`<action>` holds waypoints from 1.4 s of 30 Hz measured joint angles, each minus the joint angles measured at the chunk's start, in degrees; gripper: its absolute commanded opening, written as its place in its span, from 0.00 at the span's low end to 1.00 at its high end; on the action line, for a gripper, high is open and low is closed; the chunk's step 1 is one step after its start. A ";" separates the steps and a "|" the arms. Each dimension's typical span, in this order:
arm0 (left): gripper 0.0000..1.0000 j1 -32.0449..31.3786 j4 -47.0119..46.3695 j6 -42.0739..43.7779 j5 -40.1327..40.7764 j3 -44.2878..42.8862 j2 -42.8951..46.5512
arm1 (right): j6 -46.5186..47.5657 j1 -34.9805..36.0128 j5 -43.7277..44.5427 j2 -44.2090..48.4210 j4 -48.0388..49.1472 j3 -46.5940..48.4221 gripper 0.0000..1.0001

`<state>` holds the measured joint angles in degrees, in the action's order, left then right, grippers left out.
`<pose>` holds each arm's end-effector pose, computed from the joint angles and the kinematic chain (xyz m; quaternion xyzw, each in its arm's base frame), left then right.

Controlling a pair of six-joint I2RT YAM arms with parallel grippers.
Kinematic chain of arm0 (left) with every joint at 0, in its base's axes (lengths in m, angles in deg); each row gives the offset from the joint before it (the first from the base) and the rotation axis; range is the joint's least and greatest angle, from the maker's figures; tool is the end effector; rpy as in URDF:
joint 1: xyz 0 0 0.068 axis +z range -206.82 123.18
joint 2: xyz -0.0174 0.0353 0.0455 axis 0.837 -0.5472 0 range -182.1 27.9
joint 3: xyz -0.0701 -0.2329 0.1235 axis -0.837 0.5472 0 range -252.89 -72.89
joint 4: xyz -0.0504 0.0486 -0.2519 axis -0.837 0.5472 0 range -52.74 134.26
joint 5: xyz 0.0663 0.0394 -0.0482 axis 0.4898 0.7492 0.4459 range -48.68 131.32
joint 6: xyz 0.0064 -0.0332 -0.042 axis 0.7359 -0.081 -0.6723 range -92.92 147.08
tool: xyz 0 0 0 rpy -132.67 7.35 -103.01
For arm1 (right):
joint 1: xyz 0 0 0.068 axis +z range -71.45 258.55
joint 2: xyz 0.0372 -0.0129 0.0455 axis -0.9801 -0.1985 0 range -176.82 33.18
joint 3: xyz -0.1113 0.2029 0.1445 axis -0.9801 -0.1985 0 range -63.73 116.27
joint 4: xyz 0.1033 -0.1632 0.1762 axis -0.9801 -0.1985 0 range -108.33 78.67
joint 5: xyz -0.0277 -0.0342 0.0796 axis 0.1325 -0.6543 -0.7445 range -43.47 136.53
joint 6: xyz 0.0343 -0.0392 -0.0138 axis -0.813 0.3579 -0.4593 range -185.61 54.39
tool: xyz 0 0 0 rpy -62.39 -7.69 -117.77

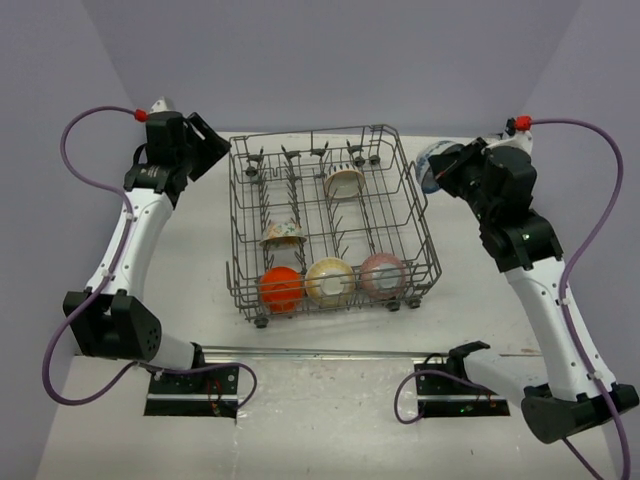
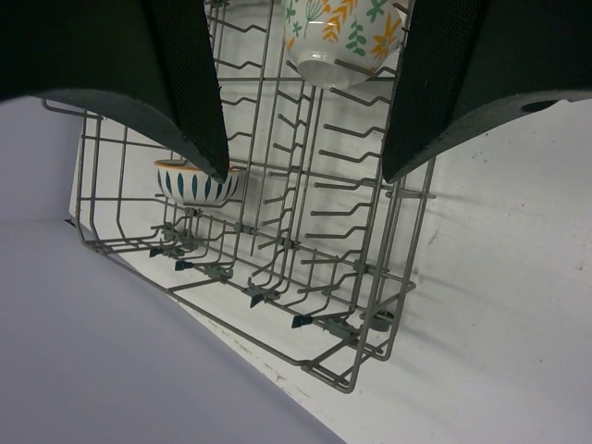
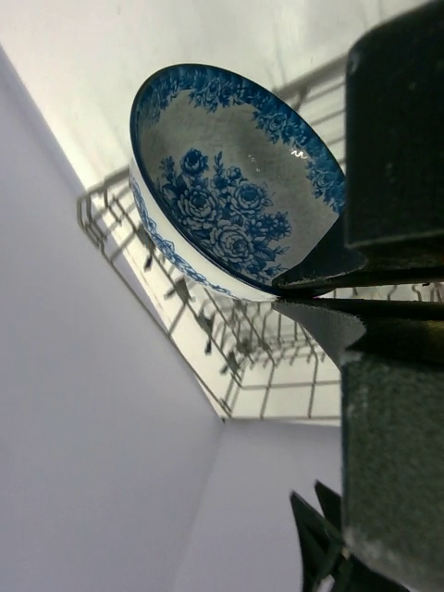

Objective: Unload the bowls from the dish rack

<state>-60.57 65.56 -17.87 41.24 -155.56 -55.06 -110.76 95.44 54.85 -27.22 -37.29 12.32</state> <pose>0.3285 -0.0216 0.3818 -0.3022 0.8049 -0.2111 0.4650 0.2089 0.0581 0.4475 0.2320 0.7312 0.2816 0.5763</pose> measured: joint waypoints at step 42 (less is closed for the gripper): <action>0.69 -0.02 -0.87 0.24 -1.97 -6.38 -11.82 | 7.98 -30.58 11.30 -32.11 -23.98 -4.39 0.00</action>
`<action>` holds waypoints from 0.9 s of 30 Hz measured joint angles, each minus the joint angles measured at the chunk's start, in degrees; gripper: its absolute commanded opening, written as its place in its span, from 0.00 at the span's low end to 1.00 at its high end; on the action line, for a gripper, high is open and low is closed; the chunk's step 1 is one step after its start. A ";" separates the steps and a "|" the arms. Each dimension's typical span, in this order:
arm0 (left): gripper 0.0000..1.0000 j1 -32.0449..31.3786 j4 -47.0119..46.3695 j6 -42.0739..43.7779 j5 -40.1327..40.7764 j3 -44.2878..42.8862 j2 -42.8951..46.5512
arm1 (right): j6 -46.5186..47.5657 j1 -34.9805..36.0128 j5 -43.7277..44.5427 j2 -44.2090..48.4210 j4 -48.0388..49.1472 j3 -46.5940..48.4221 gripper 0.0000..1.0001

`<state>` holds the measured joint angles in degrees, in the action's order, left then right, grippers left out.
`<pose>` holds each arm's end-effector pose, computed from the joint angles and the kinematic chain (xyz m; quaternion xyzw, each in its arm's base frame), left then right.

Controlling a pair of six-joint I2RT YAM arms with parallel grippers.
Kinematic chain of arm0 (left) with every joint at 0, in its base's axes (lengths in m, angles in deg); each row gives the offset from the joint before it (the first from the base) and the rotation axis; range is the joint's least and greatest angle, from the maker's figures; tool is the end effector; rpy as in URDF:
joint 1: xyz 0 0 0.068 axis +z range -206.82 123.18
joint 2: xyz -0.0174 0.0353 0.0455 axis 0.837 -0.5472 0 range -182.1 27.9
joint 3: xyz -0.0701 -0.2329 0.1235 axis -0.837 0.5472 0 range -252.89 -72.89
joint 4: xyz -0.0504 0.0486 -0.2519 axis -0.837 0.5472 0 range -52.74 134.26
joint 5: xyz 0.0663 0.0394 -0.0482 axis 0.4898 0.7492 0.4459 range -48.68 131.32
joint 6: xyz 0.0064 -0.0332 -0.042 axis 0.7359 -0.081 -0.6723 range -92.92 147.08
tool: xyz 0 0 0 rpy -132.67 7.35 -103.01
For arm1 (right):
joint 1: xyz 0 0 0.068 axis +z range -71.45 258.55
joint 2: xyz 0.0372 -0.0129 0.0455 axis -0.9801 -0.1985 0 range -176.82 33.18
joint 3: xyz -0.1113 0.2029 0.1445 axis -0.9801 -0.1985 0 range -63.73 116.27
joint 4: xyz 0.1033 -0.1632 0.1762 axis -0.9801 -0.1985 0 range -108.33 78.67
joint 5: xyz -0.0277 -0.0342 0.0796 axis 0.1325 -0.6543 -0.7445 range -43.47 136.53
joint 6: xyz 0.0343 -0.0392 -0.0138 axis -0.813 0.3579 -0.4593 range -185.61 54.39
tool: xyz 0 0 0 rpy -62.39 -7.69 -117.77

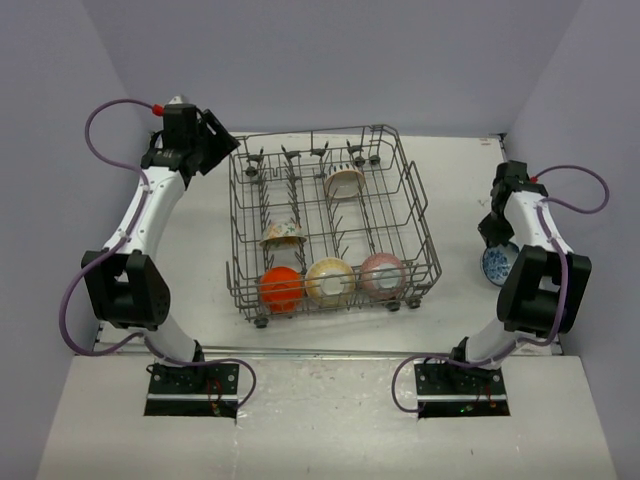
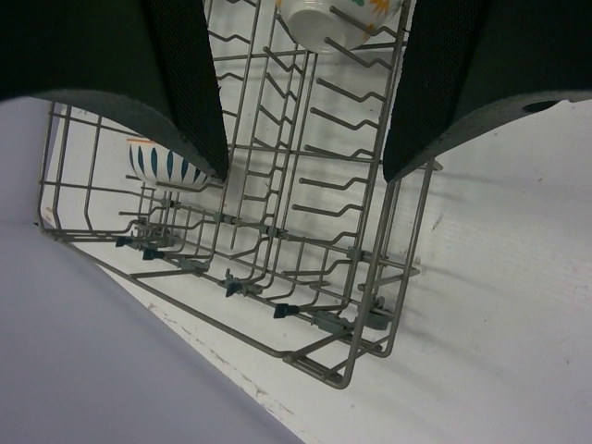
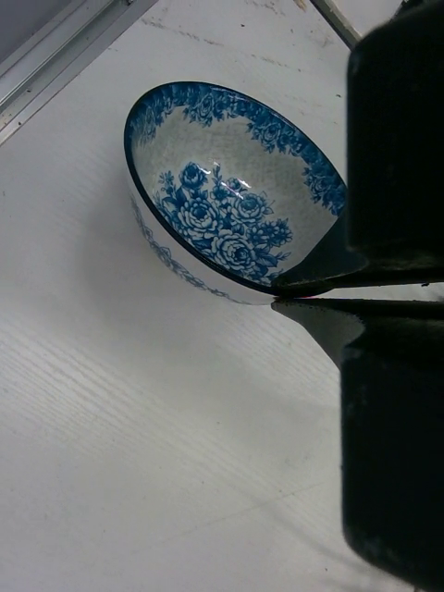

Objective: Unload the bowls from the dish rack

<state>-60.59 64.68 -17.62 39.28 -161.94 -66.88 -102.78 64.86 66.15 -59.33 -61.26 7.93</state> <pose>0.3827 -0.0265 0.3519 -0.2995 0.8267 -0.2097 0.4276 0.3055 -0.0867 0.2447 0.4429 0.8652 -0.1309 0.1952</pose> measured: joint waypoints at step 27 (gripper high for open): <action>0.70 -0.02 -0.35 0.81 1.20 2.71 -0.37 | 3.87 0.02 0.98 -4.81 0.81 4.79 0.45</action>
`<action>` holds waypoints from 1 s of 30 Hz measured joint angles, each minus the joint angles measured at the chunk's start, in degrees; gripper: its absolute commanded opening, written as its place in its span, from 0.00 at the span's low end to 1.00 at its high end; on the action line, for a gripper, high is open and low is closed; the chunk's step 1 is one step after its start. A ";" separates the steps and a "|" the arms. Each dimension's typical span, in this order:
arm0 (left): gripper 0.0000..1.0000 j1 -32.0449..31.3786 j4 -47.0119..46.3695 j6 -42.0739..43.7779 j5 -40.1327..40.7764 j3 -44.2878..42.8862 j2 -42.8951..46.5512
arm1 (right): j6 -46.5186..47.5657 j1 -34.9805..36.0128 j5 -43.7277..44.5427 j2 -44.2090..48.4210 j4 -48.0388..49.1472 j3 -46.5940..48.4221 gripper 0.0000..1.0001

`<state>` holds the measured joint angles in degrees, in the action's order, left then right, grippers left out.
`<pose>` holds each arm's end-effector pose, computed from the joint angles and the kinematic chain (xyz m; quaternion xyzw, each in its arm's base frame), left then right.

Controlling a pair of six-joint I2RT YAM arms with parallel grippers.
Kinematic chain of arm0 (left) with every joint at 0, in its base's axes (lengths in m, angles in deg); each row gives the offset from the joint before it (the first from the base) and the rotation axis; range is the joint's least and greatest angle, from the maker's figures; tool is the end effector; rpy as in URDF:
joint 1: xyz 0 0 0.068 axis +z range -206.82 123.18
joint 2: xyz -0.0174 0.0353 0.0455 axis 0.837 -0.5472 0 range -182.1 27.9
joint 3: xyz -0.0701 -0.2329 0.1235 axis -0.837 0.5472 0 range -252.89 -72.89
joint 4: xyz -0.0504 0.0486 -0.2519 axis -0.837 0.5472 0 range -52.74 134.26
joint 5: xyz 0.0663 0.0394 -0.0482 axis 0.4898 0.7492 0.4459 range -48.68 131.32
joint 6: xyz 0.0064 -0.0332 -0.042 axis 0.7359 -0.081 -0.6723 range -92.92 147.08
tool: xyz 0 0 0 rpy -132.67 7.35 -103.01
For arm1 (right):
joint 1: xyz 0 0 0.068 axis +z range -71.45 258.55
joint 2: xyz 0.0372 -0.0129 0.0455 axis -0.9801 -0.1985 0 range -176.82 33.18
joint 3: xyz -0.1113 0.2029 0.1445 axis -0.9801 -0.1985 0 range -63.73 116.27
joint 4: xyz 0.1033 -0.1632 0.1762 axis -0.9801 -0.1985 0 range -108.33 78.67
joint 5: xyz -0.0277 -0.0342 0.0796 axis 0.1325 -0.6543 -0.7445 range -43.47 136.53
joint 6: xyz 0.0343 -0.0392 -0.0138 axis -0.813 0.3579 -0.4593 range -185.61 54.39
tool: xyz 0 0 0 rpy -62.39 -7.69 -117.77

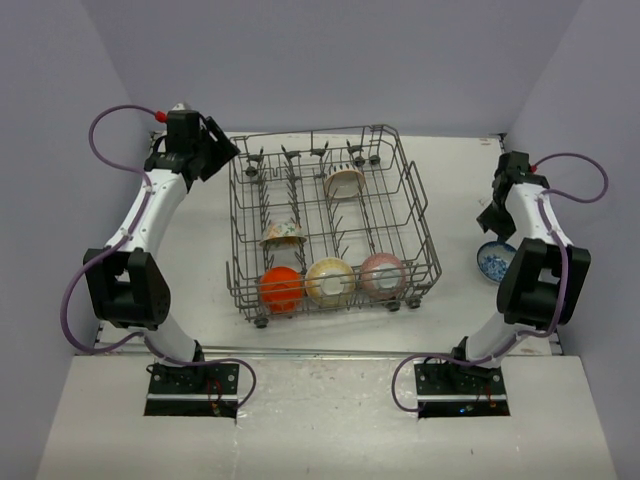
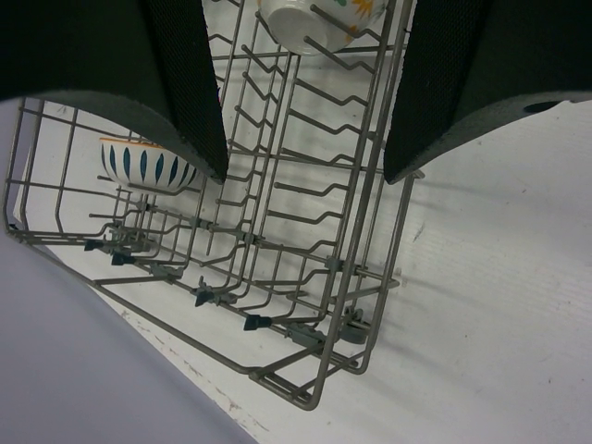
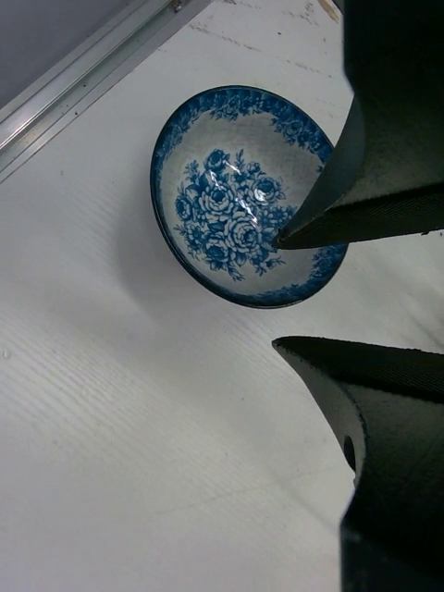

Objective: Unload the bowls from the dish rack

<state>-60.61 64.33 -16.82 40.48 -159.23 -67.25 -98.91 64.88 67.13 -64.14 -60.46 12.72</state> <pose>0.3830 -0.0259 0.3340 -0.3023 0.8376 -0.1899 0.4135 0.3281 -0.0927 0.2434 0.4146 0.8763 -0.1443 0.1984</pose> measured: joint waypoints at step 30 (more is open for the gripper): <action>0.68 -9.79 1.77 5.22 10.93 5.66 8.41 | -37.51 44.19 -18.01 -7.50 37.18 23.54 0.70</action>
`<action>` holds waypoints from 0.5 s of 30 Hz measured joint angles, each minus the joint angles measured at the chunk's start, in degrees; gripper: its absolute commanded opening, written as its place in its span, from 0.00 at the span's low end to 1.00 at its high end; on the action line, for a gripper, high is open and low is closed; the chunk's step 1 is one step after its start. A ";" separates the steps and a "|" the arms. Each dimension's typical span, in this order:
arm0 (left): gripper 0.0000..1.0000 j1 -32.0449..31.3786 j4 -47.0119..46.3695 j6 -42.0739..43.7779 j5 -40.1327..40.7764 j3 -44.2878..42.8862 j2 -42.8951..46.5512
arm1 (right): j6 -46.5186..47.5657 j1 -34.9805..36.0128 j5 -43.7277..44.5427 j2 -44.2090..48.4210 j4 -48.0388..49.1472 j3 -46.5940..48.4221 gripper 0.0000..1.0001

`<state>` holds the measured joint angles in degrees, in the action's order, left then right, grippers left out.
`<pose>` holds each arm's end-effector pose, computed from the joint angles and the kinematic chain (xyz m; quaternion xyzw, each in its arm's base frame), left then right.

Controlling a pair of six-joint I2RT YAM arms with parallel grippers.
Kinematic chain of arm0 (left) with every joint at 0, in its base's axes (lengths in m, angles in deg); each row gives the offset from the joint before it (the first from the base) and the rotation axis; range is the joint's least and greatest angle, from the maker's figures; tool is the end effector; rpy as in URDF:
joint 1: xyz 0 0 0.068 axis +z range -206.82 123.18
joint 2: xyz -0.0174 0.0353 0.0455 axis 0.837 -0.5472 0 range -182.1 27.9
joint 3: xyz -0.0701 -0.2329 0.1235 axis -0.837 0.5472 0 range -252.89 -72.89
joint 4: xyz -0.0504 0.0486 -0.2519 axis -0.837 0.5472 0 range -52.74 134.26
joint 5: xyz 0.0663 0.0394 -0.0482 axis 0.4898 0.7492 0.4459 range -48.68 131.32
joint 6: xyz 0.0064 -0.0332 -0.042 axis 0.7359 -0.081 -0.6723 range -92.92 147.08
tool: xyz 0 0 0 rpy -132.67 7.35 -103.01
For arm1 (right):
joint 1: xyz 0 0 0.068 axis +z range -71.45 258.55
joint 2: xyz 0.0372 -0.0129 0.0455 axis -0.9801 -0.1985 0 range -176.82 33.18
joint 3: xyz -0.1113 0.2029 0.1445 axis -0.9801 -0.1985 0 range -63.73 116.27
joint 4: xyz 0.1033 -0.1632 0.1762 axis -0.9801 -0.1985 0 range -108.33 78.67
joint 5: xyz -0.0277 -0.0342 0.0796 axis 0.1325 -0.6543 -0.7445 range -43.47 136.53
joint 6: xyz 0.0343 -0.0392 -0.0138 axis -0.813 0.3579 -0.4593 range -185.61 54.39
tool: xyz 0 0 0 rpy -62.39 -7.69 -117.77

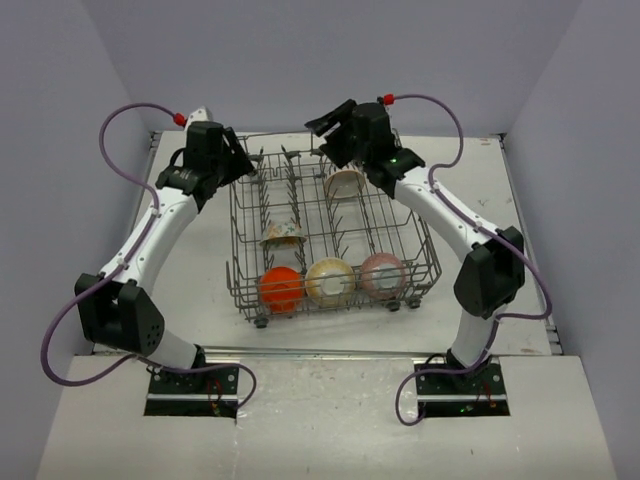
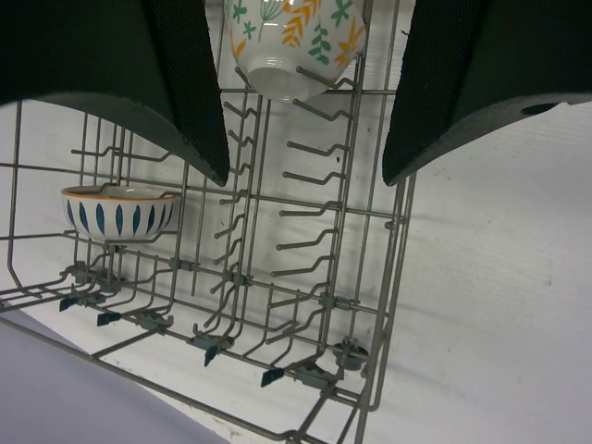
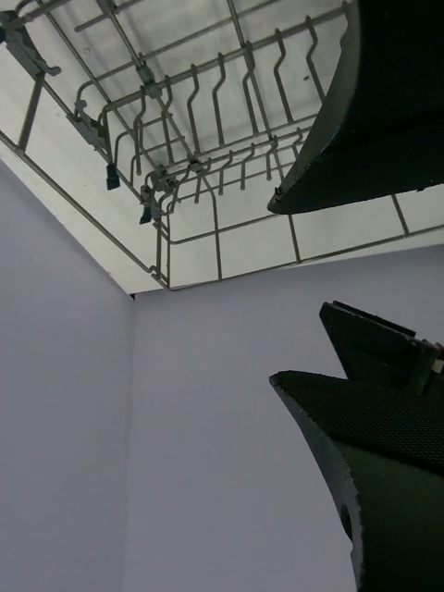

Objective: Unload the bowls from the dish rack

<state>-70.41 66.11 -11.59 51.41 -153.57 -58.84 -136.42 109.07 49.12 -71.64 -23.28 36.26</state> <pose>0.3363 -0.0749 0.3485 -0.2315 0.8533 -0.1329 0.4480 0.3813 0.2229 0.3764 0.2890 0.7488 0.4497 0.3919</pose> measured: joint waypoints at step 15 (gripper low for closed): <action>0.71 0.07 -0.42 3.43 7.17 5.44 6.05 | -13.97 4.33 25.59 4.33 10.82 -20.87 0.60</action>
<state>-70.34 65.69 -8.16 58.58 -148.13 -52.78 -150.38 113.40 74.72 -67.31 -12.46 15.38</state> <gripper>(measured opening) 0.707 0.606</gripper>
